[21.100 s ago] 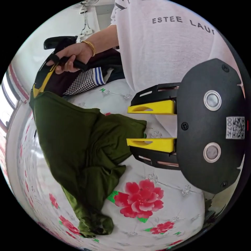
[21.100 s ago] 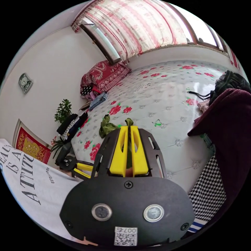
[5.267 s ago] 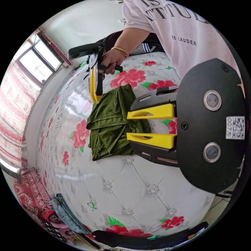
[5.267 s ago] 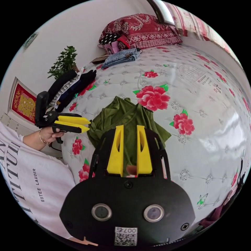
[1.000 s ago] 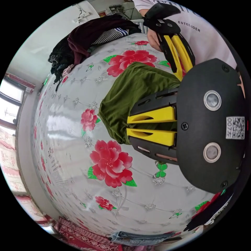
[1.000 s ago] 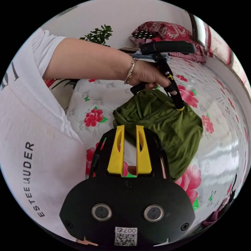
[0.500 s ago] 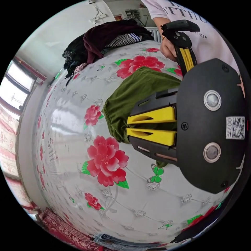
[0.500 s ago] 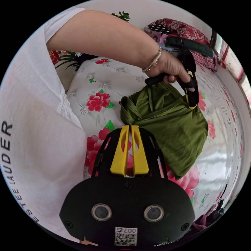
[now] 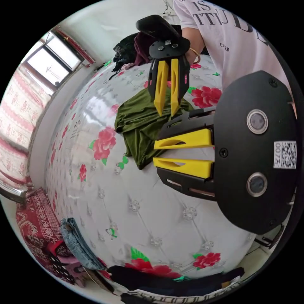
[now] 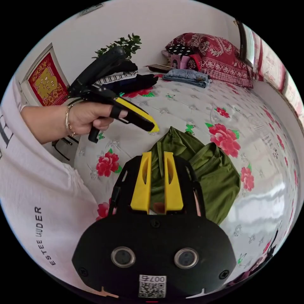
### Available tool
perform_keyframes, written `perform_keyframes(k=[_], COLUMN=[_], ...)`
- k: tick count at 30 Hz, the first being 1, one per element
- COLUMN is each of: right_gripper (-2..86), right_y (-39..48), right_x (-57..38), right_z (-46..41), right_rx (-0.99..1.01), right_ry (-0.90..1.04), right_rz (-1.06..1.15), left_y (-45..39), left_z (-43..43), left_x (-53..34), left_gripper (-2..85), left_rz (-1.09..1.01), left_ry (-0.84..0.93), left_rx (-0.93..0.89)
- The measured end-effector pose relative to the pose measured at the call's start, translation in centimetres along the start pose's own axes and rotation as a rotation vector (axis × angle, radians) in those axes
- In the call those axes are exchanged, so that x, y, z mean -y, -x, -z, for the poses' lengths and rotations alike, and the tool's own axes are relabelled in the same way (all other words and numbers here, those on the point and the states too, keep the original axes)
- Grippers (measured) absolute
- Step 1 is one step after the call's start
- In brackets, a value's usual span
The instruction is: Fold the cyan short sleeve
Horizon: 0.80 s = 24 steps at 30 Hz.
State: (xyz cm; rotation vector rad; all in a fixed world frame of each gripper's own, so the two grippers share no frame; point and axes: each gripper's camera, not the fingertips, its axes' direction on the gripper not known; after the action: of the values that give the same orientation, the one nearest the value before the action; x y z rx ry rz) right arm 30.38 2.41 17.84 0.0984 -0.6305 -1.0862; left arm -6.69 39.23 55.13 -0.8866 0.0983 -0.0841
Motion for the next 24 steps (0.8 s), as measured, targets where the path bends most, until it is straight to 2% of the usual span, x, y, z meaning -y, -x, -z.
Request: perform_keyframes(k=[5, 10, 12, 16, 21, 24], right_gripper=[1.3, -0.1, -0.1, 0.6, 0.8, 0.1], right_y=[-1.3, -4.1, -5.8, -6.9, -6.7, -8.1], right_x=[1.6, 1.1, 0.8, 1.3, 2.2, 1.7], right_z=[-5.1, -5.3, -4.9, -5.2, -9.8, -9.1], right_rx=[-0.038, -0.119, -0.113, 0.024, -0.042, -0.048], right_ry=[0.094, 0.084, 0.070, 0.054, 0.179, 0.144], right_rz=[-0.029, -0.051, -0.090, -0.068, -0.045, -0.079], left_y=[-0.4, -1.8, -1.9, -2.2, -2.5, -2.4], left_z=[0.5, 0.8, 1.2, 2.4, 2.7, 2.6], left_x=[-2.5, -3.8, -4.1, -4.9, -5.8, -6.3], left_gripper=[4.4, 4.9, 4.9, 4.9, 4.7, 4.8], left_rz=[0.000, -0.087, -0.097, -0.125, -0.139, -0.124], left_ry=[0.022, 0.059, 0.055, 0.037, 0.062, 0.084], left_rx=[-0.052, -0.036, -0.032, -0.037, -0.070, -0.088])
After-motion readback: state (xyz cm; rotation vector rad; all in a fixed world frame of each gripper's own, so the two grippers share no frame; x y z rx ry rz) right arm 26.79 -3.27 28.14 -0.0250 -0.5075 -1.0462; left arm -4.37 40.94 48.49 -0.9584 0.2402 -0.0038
